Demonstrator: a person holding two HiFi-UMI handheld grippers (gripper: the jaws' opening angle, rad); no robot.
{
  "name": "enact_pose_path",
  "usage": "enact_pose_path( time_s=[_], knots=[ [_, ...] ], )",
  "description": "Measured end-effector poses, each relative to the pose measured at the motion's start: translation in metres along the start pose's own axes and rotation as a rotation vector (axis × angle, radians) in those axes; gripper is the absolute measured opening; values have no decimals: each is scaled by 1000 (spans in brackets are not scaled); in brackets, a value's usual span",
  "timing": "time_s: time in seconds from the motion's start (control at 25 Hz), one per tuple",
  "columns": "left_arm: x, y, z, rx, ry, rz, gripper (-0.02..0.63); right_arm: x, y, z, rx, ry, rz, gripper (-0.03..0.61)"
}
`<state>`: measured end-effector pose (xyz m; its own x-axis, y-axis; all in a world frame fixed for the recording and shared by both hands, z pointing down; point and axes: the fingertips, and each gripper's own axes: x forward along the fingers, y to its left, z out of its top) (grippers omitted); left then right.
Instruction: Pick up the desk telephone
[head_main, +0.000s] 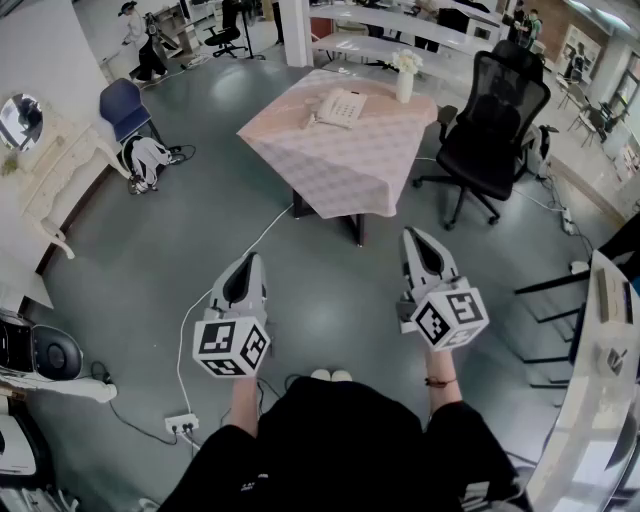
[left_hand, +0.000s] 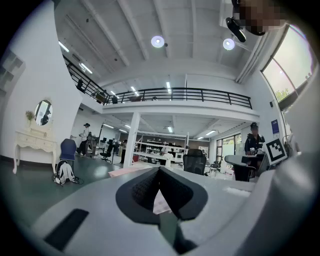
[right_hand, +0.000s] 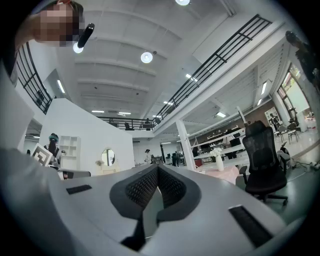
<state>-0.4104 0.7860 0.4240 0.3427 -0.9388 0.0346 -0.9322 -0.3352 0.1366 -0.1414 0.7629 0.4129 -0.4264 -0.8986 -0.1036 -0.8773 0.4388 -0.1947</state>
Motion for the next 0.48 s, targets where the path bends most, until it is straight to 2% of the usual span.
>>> enact_pose_path(
  time_s=[0.48],
  knots=[
    [2,-11,-5,2,9,15,-2,-8,-17,-4,19,7,-6,-9]
  ],
)
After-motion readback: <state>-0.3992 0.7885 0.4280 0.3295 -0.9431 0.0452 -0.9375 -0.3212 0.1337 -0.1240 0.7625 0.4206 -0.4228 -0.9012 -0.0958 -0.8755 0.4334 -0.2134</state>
